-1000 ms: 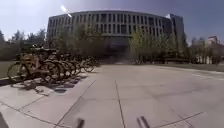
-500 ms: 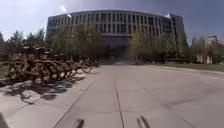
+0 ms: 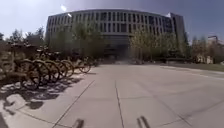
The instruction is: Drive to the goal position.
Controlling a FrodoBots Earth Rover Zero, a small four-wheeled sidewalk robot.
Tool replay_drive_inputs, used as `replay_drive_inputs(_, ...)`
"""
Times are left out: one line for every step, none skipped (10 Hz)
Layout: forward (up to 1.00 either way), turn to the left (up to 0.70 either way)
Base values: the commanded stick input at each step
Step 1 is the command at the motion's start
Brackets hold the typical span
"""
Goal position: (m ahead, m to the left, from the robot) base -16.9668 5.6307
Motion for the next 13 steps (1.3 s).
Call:
replay_drive_inputs(0.70,0.00)
replay_drive_inputs(0.70,0.00)
replay_drive_inputs(0.70,0.00)
replay_drive_inputs(0.70,0.00)
replay_drive_inputs(0.70,0.00)
replay_drive_inputs(0.70,0.00)
replay_drive_inputs(0.61,0.00)
replay_drive_inputs(0.37,0.00)
replay_drive_inputs(0.05,0.00)
replay_drive_inputs(0.00,0.00)
replay_drive_inputs(-0.21,0.00)
replay_drive_inputs(-0.69,0.00)
replay_drive_inputs(-0.70,0.00)
